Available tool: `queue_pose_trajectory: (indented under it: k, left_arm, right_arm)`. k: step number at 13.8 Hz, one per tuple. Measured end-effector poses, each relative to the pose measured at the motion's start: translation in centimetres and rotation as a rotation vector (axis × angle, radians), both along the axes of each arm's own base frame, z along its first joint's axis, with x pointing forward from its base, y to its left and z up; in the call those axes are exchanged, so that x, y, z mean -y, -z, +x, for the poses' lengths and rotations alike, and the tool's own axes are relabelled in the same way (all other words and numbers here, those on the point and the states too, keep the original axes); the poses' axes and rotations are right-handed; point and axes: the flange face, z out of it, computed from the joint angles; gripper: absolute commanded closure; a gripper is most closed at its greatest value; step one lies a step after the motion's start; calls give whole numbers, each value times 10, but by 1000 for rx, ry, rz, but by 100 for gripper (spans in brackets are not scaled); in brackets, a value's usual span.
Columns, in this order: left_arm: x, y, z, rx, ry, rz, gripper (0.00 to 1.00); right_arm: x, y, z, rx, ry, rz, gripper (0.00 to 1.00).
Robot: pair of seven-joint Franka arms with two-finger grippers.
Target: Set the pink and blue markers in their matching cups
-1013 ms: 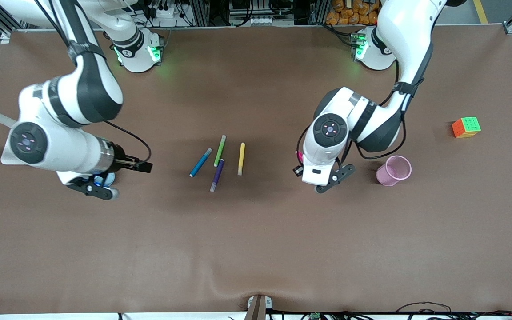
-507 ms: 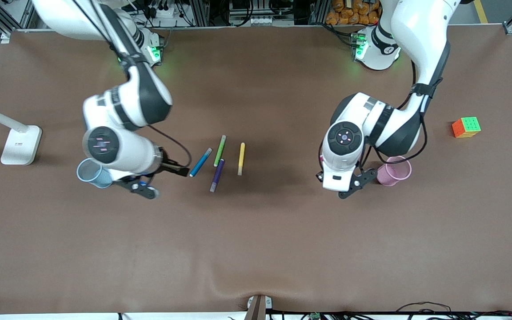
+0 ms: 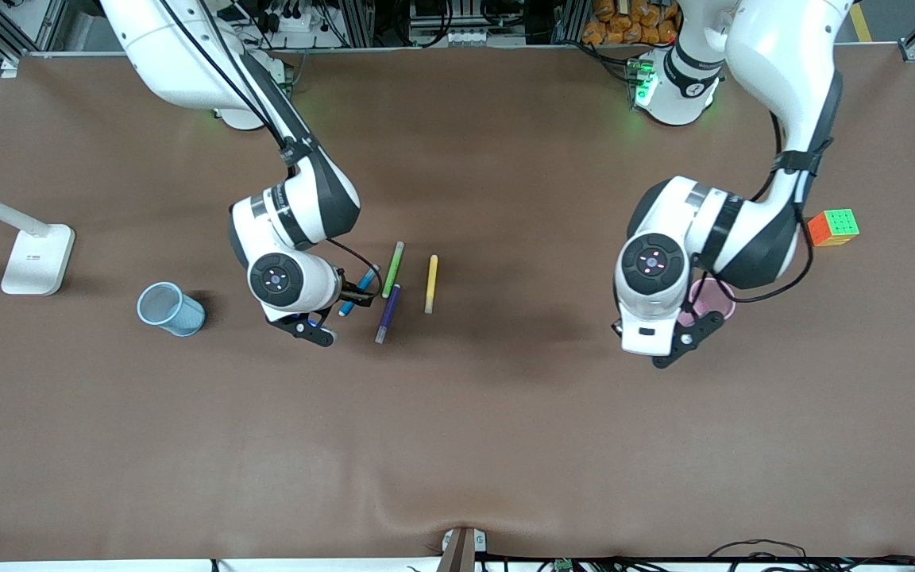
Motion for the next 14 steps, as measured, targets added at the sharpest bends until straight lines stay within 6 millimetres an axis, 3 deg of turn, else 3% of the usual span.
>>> queue_pose_trajectory:
  k: [4, 9, 12, 14]
  left_arm:
    - [-31, -10, 10, 14, -18, 35, 100]
    - [-70, -7, 17, 18, -17, 133, 100]
    - [-91, 8, 14, 8, -4, 213, 100]
    - [-98, 20, 8, 18, -19, 272, 100]
  right_arm:
    - [4, 37, -22, 14, 0, -6, 30]
    - [-11, 40, -32, 6, 0, 4, 31]
    - [-19, 45, -39, 16, 7, 11, 35]
    - [-21, 52, -45, 32, 10, 12, 43]
